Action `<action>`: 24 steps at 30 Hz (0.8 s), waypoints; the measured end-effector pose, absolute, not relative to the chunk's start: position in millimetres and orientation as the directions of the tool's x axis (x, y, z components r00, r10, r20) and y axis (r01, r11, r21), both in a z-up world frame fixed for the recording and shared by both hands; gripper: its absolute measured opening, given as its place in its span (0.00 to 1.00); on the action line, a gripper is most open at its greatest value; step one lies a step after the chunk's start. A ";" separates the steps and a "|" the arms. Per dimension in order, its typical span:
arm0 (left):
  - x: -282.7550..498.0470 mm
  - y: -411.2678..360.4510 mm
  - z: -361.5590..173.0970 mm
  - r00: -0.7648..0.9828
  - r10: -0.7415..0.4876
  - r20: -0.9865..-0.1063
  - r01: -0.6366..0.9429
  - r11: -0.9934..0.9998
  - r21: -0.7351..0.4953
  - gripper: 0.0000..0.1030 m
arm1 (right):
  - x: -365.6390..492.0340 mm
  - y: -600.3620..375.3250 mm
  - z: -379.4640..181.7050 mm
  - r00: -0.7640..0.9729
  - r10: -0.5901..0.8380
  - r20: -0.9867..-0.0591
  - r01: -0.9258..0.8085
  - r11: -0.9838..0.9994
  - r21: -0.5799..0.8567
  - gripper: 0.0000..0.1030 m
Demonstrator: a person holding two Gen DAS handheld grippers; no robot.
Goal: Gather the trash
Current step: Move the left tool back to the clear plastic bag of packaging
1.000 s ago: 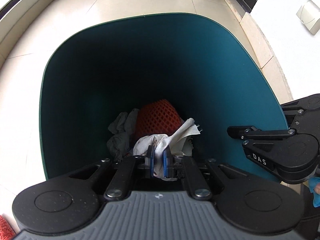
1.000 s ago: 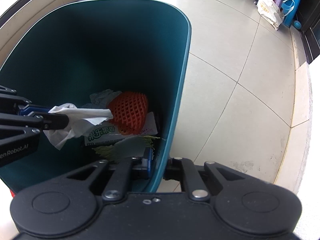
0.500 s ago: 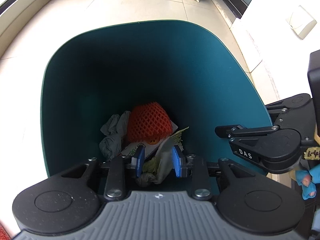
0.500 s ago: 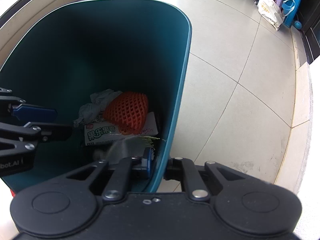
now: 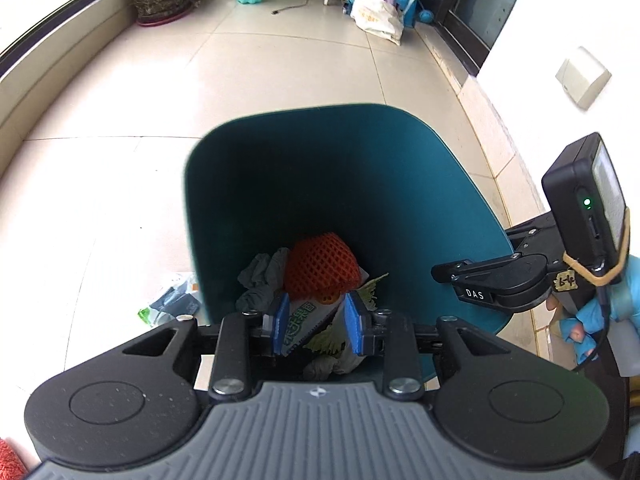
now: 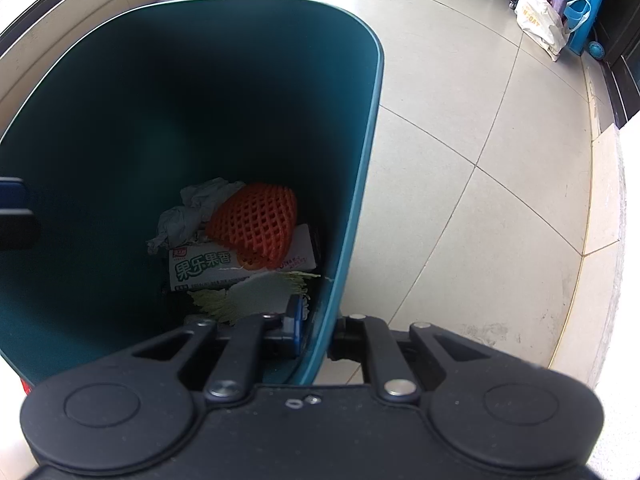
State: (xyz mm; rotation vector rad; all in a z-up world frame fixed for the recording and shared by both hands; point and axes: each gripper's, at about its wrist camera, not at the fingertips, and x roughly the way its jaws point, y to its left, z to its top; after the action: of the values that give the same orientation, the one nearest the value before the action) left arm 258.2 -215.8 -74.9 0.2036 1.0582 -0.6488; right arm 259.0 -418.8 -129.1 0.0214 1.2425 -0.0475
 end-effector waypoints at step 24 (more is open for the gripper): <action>310.1 -98.4 -109.9 0.412 -0.307 -0.858 0.404 0.906 -0.130 0.71 | 262.7 -433.6 -132.6 0.326 -0.053 -0.944 0.101 0.995 -0.021 0.05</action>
State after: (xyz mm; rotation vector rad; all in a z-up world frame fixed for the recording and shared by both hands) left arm 310.1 -98.4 -109.9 0.1023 1.0557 -0.4480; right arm 262.7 -433.6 -132.6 0.0437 1.2349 -0.1008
